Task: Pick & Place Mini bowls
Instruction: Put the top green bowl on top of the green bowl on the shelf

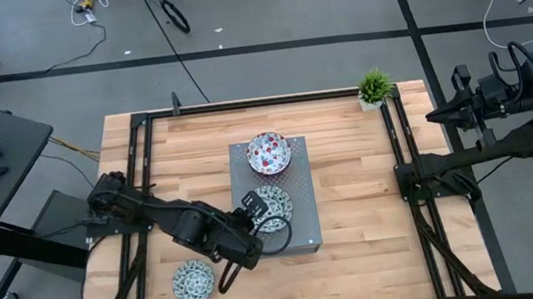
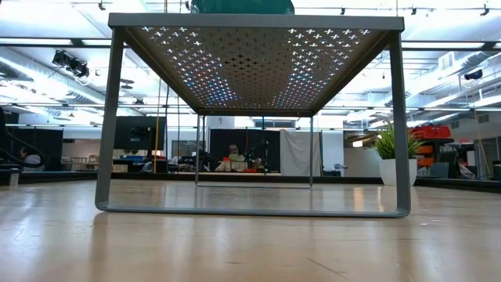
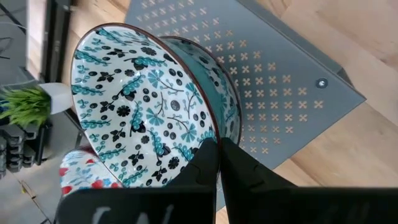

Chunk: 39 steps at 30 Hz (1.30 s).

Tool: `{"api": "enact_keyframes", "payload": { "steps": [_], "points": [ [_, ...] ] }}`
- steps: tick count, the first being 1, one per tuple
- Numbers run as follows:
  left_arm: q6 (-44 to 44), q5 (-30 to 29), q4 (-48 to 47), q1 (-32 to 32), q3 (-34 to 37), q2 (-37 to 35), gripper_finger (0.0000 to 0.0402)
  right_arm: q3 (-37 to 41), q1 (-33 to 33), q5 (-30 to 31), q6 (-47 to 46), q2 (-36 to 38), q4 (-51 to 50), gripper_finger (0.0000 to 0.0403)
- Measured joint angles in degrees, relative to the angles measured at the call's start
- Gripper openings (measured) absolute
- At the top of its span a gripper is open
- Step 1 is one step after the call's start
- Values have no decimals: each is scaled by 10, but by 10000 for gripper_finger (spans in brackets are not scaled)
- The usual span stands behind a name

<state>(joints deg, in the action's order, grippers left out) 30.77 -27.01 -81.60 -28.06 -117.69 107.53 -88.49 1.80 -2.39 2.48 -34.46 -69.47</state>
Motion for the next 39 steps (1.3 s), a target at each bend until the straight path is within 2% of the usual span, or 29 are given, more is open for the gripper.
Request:
{"api": "enact_keyframes", "payload": {
  "steps": [28,39],
  "points": [
    [21,-15,-10,20,0,22,5,0,0,0,0,0,0,29],
    [17,19,-15,20,0,24,6,0,0,0,0,0,0,29]
  ]
}}
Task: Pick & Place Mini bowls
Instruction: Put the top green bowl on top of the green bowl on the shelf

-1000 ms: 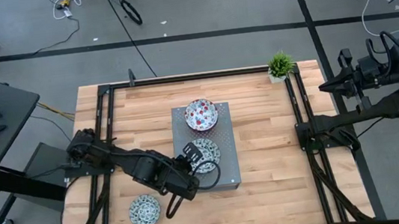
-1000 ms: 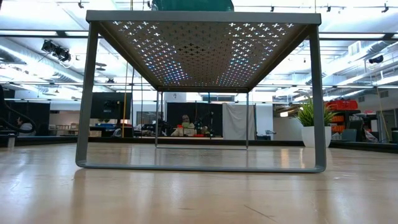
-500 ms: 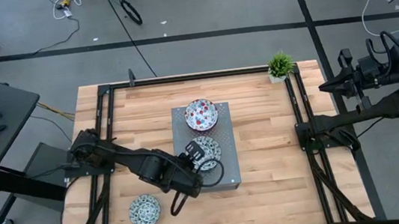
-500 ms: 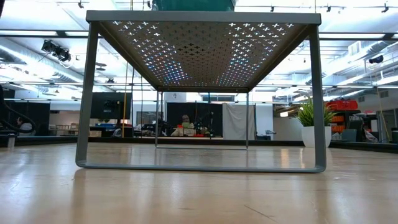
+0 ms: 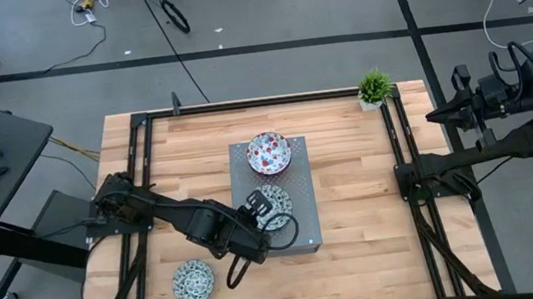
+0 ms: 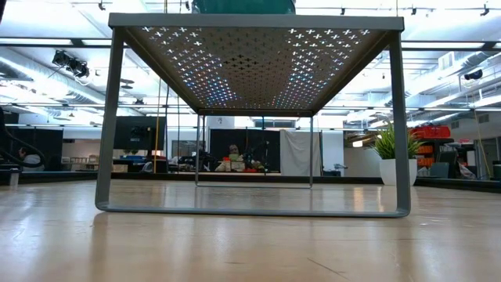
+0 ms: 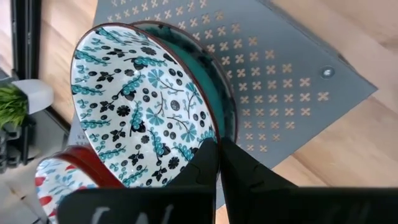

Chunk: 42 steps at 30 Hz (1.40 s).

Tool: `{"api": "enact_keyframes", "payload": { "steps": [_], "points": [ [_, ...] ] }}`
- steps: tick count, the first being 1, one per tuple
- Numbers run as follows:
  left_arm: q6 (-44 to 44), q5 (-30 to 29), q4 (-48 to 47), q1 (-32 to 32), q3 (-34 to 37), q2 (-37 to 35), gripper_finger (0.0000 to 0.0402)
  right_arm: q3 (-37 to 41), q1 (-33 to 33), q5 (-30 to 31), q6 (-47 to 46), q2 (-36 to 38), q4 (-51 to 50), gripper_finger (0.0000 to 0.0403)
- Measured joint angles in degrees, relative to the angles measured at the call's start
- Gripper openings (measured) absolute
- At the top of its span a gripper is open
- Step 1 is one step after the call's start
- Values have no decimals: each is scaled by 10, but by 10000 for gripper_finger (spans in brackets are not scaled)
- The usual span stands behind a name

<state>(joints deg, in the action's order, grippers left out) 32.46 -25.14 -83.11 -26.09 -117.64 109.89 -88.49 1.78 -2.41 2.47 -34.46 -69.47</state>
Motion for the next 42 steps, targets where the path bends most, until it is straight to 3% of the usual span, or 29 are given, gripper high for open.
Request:
{"api": "enact_keyframes", "payload": {
  "steps": [8,17,32,42],
  "points": [
    [-2,23,-1,1,0,0,18,0,0,0,0,0,0,29],
    [2,9,-1,3,0,0,24,0,0,0,0,0,0,29],
    [4,12,0,5,0,0,126,0,0,0,0,0,0,29],
    [3,1,-5,9,-1,-12,153,0,0,0,0,0,0,29]
  ]
}}
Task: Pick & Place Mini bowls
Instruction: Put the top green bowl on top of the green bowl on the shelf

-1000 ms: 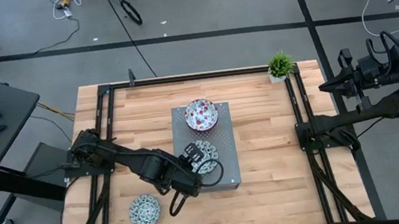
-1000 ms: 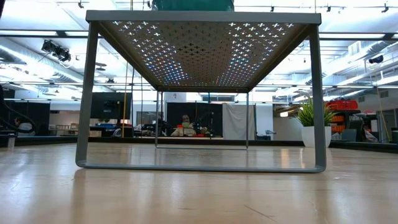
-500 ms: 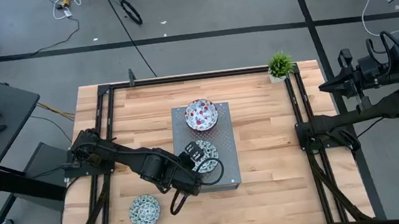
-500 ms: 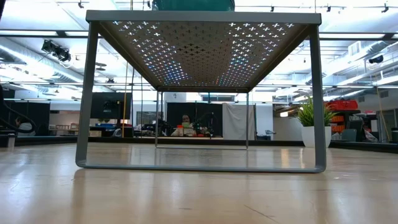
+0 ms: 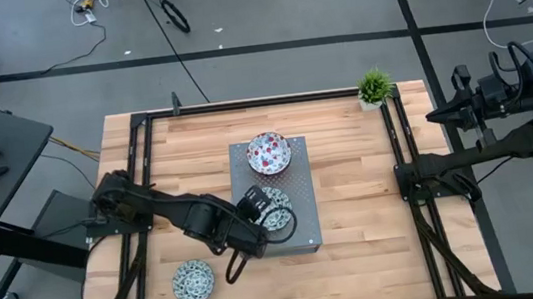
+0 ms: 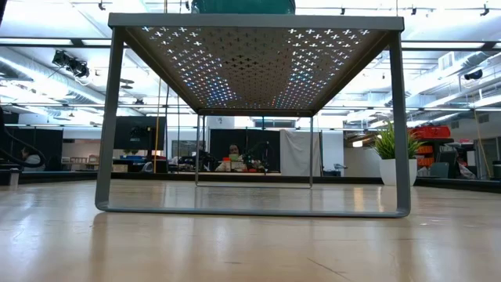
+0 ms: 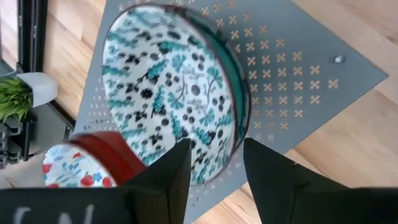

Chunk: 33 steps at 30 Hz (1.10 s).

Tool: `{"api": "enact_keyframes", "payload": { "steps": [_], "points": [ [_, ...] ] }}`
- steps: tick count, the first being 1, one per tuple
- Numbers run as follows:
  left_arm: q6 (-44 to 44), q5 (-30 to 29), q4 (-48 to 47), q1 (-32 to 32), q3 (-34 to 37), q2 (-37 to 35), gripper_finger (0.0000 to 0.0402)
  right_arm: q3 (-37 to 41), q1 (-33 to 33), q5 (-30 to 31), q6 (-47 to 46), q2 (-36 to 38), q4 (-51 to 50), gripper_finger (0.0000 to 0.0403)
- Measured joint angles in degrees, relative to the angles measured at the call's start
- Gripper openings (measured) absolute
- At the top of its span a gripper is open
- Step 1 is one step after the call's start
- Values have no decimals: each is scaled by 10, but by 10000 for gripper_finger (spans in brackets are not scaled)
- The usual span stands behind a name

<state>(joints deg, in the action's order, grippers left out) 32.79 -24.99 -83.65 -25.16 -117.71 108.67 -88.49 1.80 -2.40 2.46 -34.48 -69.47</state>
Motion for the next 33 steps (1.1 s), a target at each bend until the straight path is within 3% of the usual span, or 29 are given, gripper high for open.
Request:
{"api": "enact_keyframes", "payload": {
  "steps": [9,15,21,33],
  "points": [
    [-41,0,-8,0,0,-42,154,0,0,0,0,0,0,29],
    [-161,37,-3,7,0,-75,144,0,0,0,0,0,0,29],
    [-265,85,7,26,0,-80,111,0,0,0,0,0,0,29],
    [-311,88,62,26,0,-80,19,0,0,0,0,0,0,29]
  ]
}}
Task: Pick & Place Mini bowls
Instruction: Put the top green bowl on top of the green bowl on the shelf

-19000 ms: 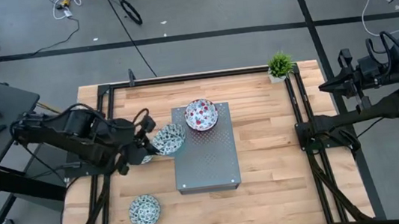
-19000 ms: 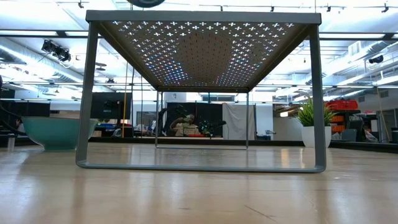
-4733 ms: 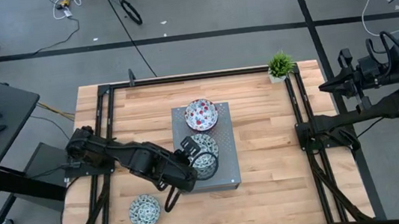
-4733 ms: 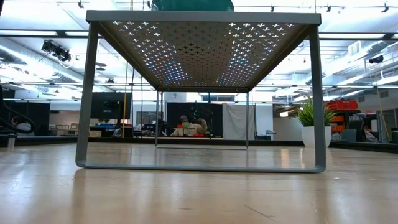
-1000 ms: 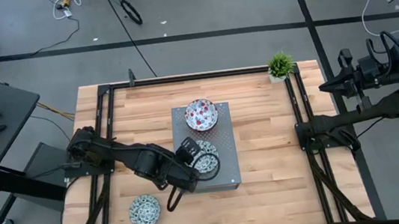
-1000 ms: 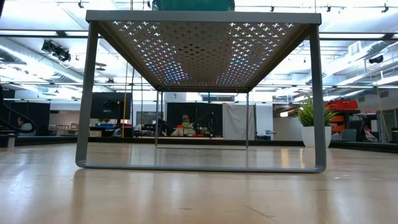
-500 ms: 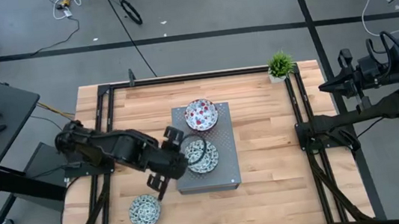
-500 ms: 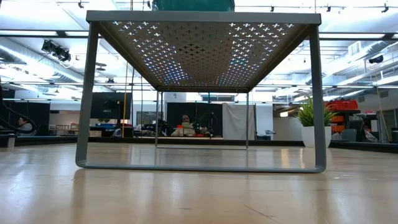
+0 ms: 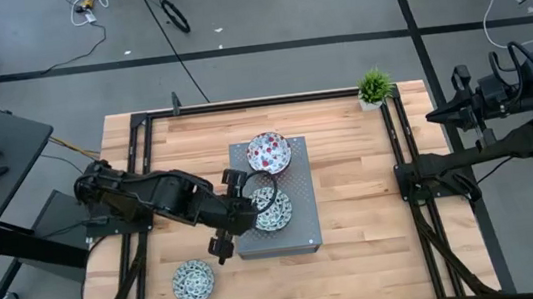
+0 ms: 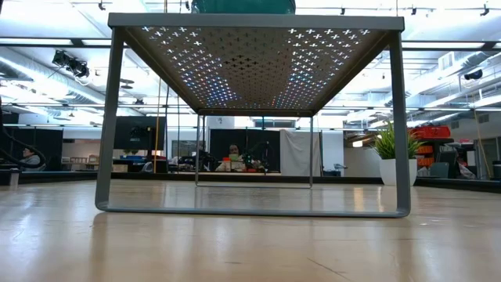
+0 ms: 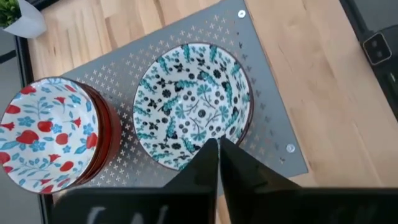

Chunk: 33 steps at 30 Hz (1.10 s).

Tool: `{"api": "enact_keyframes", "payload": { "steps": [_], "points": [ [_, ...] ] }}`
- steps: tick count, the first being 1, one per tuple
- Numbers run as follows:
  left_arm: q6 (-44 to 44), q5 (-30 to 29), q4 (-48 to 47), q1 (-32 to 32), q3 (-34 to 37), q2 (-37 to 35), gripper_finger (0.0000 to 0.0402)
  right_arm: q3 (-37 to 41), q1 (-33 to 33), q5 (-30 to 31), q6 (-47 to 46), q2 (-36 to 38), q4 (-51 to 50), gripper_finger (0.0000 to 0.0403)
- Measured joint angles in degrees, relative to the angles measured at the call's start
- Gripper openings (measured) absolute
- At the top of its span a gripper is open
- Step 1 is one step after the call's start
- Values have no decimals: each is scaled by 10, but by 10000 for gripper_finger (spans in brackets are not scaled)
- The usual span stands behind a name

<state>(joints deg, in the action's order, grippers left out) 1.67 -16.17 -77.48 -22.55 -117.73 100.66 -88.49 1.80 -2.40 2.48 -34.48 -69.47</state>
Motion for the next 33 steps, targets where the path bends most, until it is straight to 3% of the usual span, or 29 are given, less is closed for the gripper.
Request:
{"api": "enact_keyframes", "payload": {
  "steps": [12,24,33],
  "points": [
    [-27,14,46,0,5,0,4,0,0,0,0,0,0,29],
    [-38,20,165,10,191,-79,2,0,0,0,0,0,0,29],
    [-55,10,258,10,285,-128,1,0,0,0,0,0,0,29]
  ]
}}
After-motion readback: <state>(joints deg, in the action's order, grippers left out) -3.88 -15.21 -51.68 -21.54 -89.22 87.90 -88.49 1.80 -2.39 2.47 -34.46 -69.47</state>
